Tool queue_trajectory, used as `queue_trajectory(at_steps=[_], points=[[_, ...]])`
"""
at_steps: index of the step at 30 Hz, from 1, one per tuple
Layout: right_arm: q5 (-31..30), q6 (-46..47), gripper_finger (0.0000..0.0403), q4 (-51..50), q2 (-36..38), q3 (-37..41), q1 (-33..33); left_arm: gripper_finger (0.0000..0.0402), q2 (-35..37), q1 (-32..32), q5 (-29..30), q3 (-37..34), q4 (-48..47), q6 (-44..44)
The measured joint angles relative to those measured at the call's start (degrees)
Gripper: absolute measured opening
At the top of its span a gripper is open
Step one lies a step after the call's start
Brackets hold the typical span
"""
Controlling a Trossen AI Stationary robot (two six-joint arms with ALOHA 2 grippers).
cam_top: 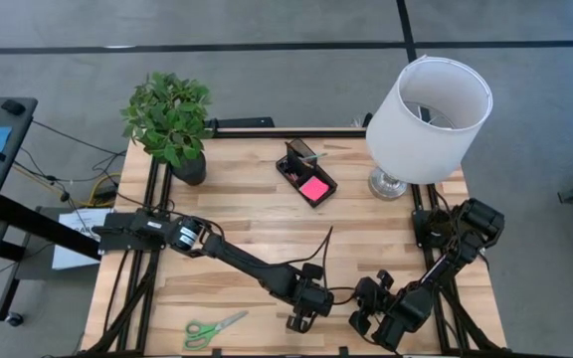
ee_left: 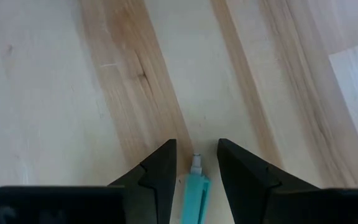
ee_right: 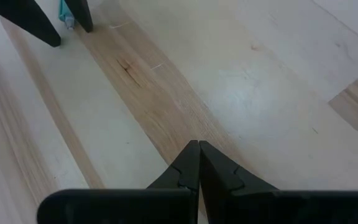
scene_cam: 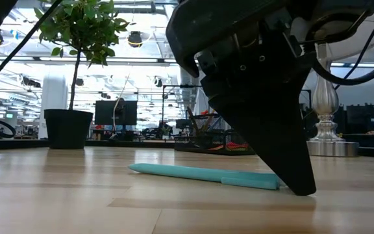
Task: Pick and place office supplies into organizer
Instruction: Put the blue pen into the desk organizer
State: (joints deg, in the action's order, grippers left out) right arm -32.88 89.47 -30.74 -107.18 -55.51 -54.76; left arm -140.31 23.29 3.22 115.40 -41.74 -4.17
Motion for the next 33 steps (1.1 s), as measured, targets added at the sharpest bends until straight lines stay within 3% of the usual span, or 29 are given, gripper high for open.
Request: queue_trajectory(at_steps=[7, 16, 21, 33], points=[[0.0, 0.0, 0.0, 0.0, 0.0, 0.0, 0.0, 0.0099, -0.1, 0.0, 0.0, 0.0, -0.8, -0.7], [0.0, 0.0, 0.0, 0.1, 0.0, 0.0, 0.0, 0.0008, -0.1, 0.0, 0.0, 0.0, -1.5, -1.4], [0.0, 0.0, 0.0, 0.1, 0.0, 0.0, 0.0, 0.0007, -0.5, 0.0, 0.5, 2.4, -3.4, -2.8], [0.0, 0.0, 0.0, 0.3, 0.0, 0.0, 0.0, 0.0001, 0.1, -0.5, 16.0, 19.5, -15.0, -0.1]])
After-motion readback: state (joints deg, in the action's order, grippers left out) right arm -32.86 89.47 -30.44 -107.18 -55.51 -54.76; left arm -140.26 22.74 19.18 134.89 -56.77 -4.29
